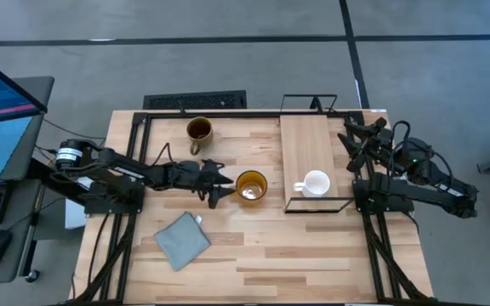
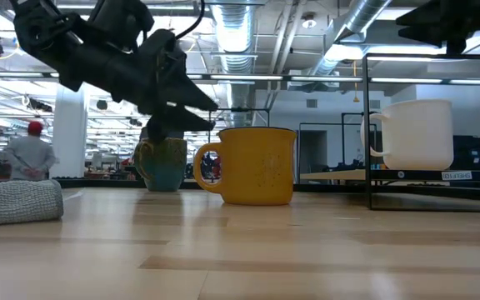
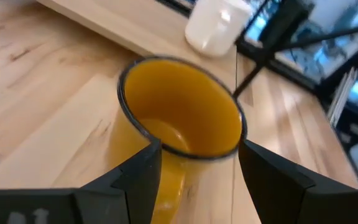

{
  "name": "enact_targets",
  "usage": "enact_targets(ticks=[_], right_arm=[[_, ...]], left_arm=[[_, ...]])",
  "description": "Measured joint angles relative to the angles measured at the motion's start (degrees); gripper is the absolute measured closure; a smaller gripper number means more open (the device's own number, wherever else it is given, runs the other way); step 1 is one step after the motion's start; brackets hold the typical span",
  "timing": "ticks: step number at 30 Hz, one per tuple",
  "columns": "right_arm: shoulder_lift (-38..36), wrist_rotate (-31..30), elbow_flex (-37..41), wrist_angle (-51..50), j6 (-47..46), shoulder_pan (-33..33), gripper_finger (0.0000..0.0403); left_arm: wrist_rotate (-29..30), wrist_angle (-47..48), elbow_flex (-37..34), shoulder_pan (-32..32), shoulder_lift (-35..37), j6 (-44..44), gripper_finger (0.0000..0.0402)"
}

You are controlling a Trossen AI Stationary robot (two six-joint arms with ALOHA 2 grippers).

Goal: Stack small to large cups/mugs on shelf
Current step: Put the yellow mug on the shelf

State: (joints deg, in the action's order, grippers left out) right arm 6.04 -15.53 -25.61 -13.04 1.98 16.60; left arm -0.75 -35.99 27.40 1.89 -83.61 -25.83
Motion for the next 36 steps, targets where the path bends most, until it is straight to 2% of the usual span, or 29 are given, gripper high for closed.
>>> enact_targets(ticks=[5, 11, 21, 30, 36], right_arm=[[0.0, 0.0, 0.0, 0.0, 0.0, 0.0, 0.0177], [0.0, 0.0, 0.0, 0.0, 0.0, 0.0, 0.0177], [0.0, 0.0, 0.0, 0.0, 0.0, 0.0, 0.0177], [0.0, 0.0, 0.0, 0.0, 0.0, 0.0, 0.0177], [0.0, 0.0, 0.0, 0.0, 0.0, 0.0, 0.0177]], left_arm=[[-1.9, 1.9, 0.0, -0.1, 0.0, 4.2, 0.0196], [4.0, 5.9, 0.0, -0.1, 0.0, 8.0, 0.0196], [5.3, 7.1, 0.0, -1.4, 0.0, 7.0, 0.0196], [13.7, 7.2, 0.0, -4.6, 0.0, 8.0, 0.0196], [14.1, 7.5, 0.0, -4.6, 0.0, 7.3, 0.0196]])
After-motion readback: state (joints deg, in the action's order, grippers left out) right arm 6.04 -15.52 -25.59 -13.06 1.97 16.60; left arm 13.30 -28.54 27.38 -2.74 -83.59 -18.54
